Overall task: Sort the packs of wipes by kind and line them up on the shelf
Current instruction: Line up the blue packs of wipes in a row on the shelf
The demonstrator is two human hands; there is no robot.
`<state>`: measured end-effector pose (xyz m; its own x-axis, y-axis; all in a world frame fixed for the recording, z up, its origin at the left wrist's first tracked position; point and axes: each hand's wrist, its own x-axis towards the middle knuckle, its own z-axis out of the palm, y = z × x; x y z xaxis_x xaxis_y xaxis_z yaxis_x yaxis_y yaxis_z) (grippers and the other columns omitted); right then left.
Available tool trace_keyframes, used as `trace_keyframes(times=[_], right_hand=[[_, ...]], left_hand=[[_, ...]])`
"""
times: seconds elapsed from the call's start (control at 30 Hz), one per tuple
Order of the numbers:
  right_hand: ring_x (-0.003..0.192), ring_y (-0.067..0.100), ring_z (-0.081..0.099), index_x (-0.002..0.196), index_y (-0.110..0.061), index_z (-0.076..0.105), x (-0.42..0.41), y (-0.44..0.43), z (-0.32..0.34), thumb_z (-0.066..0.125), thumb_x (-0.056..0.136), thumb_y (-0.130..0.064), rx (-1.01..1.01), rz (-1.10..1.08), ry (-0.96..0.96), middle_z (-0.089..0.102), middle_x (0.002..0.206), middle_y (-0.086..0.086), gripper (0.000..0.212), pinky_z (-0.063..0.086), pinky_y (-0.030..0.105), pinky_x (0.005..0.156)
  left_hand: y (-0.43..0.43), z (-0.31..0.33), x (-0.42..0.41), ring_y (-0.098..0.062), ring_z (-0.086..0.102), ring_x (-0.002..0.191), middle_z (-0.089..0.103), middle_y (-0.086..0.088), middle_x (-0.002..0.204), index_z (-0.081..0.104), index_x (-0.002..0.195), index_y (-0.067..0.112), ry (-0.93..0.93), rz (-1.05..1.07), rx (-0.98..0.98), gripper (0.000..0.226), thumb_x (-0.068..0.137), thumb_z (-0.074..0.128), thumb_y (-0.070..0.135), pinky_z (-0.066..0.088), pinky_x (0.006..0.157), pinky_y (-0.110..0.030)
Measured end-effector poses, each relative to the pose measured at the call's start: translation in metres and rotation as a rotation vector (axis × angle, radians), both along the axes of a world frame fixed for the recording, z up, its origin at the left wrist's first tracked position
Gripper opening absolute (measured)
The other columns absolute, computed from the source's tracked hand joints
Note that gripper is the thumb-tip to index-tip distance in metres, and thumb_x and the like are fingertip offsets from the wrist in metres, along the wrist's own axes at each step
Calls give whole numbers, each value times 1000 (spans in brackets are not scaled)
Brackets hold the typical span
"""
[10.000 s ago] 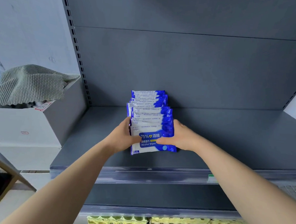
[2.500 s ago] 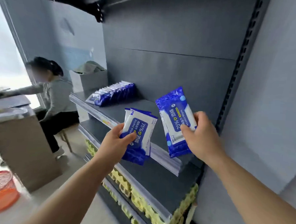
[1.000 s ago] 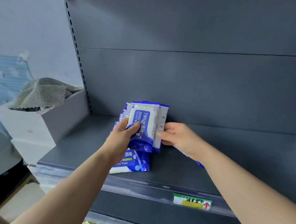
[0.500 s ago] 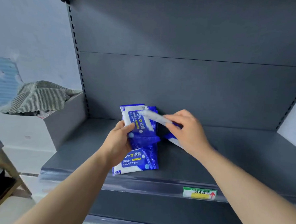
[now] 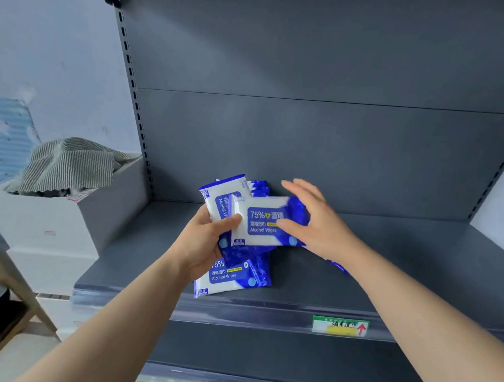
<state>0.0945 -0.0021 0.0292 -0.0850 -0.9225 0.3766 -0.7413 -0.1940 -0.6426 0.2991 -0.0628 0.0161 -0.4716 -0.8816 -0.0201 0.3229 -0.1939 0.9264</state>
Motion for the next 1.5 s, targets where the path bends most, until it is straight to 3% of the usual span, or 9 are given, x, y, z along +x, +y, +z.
trace_keyframes(times=[0.07, 0.2, 0.53, 0.67, 0.83, 0.97, 1.17, 1.37, 1.5], right_hand=[[113, 9, 53, 136, -30, 46, 0, -2, 4, 72, 83, -18, 84, 16, -57, 58, 117, -11, 61, 40, 21, 93], [78, 14, 63, 88, -21, 71, 3, -7, -9, 74, 81, -21, 229, 14, -174, 73, 86, 2, 8, 49, 30, 75], [93, 23, 70, 96, -11, 62, 27, -15, -26, 64, 90, -19, 358, 29, -739, 73, 98, 9, 11, 52, 40, 85], [78, 17, 69, 100, -12, 59, 20, -12, -18, 70, 84, -9, 355, 95, -561, 72, 90, 8, 20, 54, 29, 76], [78, 11, 66, 101, -9, 65, 43, -18, -33, 78, 76, -10, 364, 63, -186, 72, 93, 4, 28, 53, 24, 74], [89, 11, 65, 99, -19, 64, 50, -30, -42, 83, 71, -23, 300, 1, -54, 69, 99, -4, 34, 52, 24, 76], [92, 9, 62, 100, -25, 60, 47, -38, -46, 84, 69, -32, 276, -6, -9, 63, 102, -9, 39, 53, 28, 79], [95, 11, 57, 106, -21, 63, 20, -44, -47, 68, 80, -49, 167, -141, -47, 58, 109, -4, 38, 48, 31, 87], [118, 31, 48, 126, -12, 53, -37, -38, -54, 46, 95, -38, 379, -404, 301, 50, 132, 12, 41, 41, 37, 97]], left_hand=[[1, -1, 0, -26, 72, 89, 72, -11, 106, 56, 113, 13, 1, -3, -12, 22, 93, 56, 4, 61, 68, -40], [2, -5, -2, -21, 72, 81, 74, -7, 99, 60, 111, 13, 101, 32, 55, 17, 98, 49, 17, 60, 66, -40], [9, -16, 3, -24, 65, 94, 71, -11, 106, 63, 113, 9, 28, -29, 140, 29, 100, 42, 26, 51, 88, -36], [-6, -18, 33, -22, 67, 78, 70, -10, 96, 62, 112, 10, -141, 83, -25, 28, 88, 61, 26, 57, 76, -35], [-2, -33, 46, -9, 72, 72, 74, 3, 92, 62, 101, 18, -716, 79, -295, 42, 67, 87, 23, 56, 62, -22], [-13, -55, 48, -10, 65, 79, 58, 7, 101, 51, 101, 29, -1044, 173, -425, 65, 52, 90, 47, 56, 72, -28], [-34, -73, 45, -13, 66, 88, 60, 0, 114, 49, 99, 30, -991, 152, -380, 67, 50, 90, 47, 59, 79, -37], [-36, -74, 32, -16, 52, 108, 34, -3, 133, 24, 140, 29, -885, 209, -428, 97, 66, 87, 22, 51, 93, -36], [-35, -79, 34, -17, 46, 122, 26, 4, 134, 21, 143, 41, -836, 191, -534, 95, 73, 82, 24, 51, 97, -43]])
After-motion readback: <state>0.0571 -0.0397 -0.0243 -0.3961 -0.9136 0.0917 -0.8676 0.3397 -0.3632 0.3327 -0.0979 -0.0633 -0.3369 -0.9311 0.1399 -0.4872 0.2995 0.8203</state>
